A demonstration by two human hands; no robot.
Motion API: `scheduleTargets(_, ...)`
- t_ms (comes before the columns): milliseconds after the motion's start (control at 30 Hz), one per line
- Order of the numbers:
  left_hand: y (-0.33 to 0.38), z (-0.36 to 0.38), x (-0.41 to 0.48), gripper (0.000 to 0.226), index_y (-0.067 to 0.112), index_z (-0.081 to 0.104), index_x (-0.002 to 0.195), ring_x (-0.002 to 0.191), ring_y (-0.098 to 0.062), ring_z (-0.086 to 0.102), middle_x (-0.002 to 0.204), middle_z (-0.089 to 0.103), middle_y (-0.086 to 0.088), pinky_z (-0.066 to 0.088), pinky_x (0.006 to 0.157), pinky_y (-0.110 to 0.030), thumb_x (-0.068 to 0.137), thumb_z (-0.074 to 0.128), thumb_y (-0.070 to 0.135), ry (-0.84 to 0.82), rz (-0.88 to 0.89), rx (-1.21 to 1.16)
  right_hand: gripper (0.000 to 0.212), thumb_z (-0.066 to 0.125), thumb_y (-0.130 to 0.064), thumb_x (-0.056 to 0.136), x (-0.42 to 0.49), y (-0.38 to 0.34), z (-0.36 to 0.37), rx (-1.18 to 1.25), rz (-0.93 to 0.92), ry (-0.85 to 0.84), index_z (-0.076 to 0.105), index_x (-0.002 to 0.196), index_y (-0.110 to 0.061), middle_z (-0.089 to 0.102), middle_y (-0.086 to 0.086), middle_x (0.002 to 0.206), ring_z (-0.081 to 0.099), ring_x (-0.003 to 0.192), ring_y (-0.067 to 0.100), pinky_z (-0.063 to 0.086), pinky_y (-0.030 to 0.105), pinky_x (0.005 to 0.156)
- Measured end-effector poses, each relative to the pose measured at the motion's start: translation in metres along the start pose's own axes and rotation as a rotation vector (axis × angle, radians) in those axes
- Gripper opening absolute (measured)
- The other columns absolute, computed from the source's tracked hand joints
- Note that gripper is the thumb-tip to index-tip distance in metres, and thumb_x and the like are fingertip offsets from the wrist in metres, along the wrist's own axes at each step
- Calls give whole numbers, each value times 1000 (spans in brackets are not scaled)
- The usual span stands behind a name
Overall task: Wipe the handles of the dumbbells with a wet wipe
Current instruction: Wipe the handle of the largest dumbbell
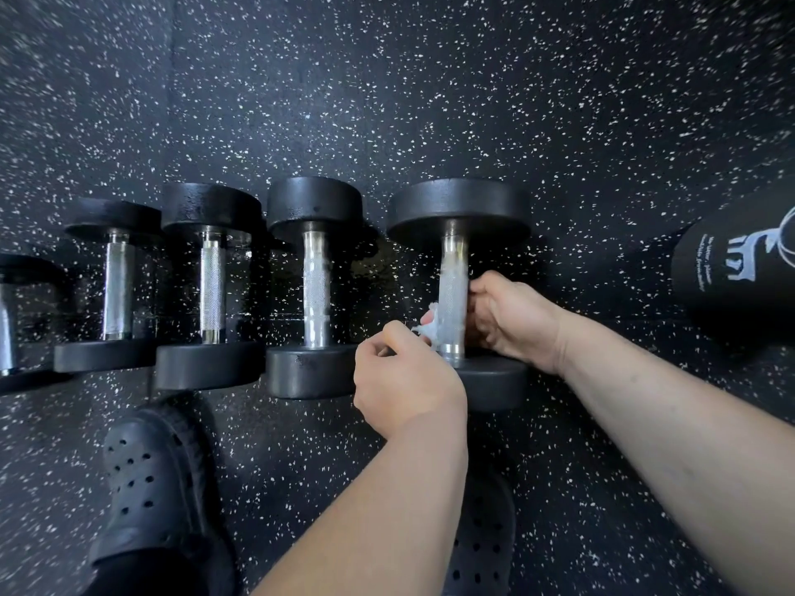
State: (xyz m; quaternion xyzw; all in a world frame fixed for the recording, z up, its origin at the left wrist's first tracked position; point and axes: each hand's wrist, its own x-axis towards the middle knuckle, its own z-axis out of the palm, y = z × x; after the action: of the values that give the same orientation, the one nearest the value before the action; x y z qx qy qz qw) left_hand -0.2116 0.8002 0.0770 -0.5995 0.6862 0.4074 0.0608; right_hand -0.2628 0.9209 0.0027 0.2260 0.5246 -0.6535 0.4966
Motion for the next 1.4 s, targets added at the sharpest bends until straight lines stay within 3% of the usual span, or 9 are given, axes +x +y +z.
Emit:
scheduleTargets(133,-3,2,3,35,23,68,87,101,-30,61,81,70,6,52,81,-44,93,40,43,-1,-1,19,59,43,-48,93,-3,4,-3,-95,-6,3,81,102,-4,69,32,112,47,93,38,34,45,95)
scheduleTargets(200,-2,2,3,36,24,69,88,102,-30,61,82,69,6,53,85,-46,92,39,44,-4,-2,21,48,63,-44,79,-1,9,-11,-104,2,7,64,94,1,51,27,91,37,94,37,37,60,98)
scheduleTargets(333,-3,2,2,38,23,68,89,100,-30,62,82,69,5,54,86,-48,91,38,46,-8,0,25,18,55,1,90,-17,0,-7,-303,-94,92,70,80,-3,75,12,82,66,85,28,55,42,90)
scheduleTargets(500,-3,1,3,36,22,68,89,90,-26,63,81,68,4,53,78,-43,93,40,44,5,1,9,20,72,-13,74,-38,-11,-9,-615,-137,95,79,93,-13,82,10,89,70,85,22,55,49,91)
scheduleTargets(700,-1,0,2,35,23,68,88,89,-25,63,81,69,4,53,81,-44,93,40,44,2,-3,13,20,90,-25,80,-57,-24,6,-995,-291,231,71,83,-28,76,-18,73,70,70,-3,54,25,72)
scheduleTargets(1000,0,-1,3,33,22,69,89,90,-25,61,83,69,3,45,74,-39,95,43,41,1,-10,1,17,63,-56,95,-48,-39,33,-1717,-518,177,68,107,-44,70,-11,98,66,93,19,52,34,73)
scheduleTargets(1167,0,-1,4,32,25,71,91,95,-27,61,87,70,4,44,76,-38,95,44,41,3,-8,3,19,54,-10,93,-41,-58,72,-2076,-450,132,61,84,-25,54,1,77,51,72,25,39,31,58)
scheduleTargets(1267,0,0,5,33,25,71,94,98,-28,60,87,69,5,45,77,-39,96,42,40,-4,-7,3,35,51,-4,95,-32,-63,87,-2124,-390,199,41,67,-22,61,-3,86,49,74,26,46,33,63)
scheduleTargets(1400,-1,-2,5,36,22,71,93,98,-29,61,87,69,3,45,76,-39,96,40,40,-5,-1,9,30,50,-4,97,-30,-62,92,-2130,-359,233,49,73,-22,70,-2,96,60,79,26,47,34,64)
